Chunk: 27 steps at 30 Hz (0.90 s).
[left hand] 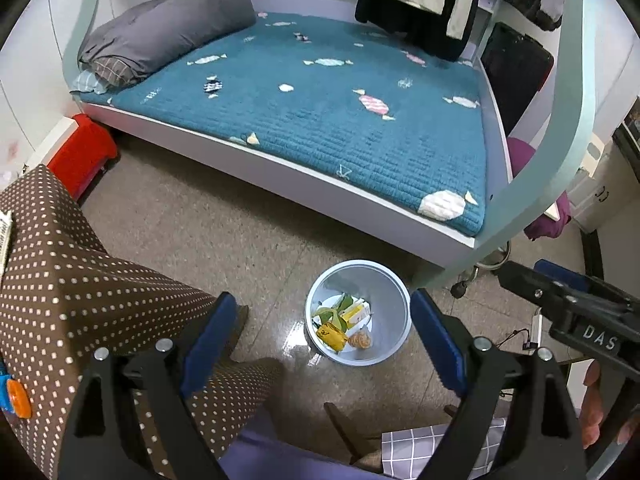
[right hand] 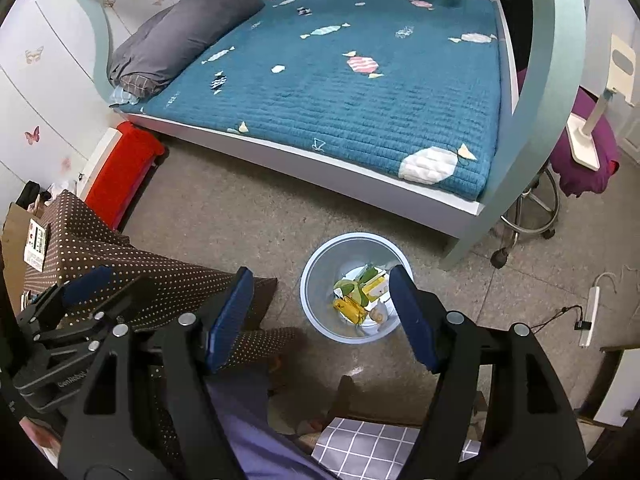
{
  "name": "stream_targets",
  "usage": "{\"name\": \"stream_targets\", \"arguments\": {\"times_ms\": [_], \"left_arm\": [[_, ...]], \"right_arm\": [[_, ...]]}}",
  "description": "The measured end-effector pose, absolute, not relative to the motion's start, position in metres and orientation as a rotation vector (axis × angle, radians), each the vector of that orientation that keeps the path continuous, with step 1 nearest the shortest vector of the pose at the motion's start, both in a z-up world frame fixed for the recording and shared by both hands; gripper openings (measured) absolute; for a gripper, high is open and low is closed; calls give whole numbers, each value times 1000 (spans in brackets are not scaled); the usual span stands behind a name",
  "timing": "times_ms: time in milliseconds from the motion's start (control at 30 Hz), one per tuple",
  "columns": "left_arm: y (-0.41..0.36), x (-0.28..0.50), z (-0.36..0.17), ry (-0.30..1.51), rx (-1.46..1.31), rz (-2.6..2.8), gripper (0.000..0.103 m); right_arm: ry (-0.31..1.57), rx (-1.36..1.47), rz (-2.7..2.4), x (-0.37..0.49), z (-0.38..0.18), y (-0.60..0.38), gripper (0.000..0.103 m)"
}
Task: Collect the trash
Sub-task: 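Move both open tools back over the polka-dot table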
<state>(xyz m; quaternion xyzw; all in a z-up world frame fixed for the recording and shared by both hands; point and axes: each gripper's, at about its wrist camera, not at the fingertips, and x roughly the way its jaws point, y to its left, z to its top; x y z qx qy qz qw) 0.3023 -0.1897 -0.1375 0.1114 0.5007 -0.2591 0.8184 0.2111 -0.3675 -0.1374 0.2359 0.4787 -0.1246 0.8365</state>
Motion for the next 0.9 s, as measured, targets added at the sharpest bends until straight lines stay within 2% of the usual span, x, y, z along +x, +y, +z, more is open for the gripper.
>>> {"name": "stream_targets", "arguments": {"times_ms": [433, 900], "left_arm": [[-145, 291, -100, 995, 171, -507, 89], [-62, 284, -78, 957, 75, -388, 91]], "right_arm": [[973, 439, -193, 214, -109, -328, 70], [978, 351, -36, 235, -90, -251, 70]]}}
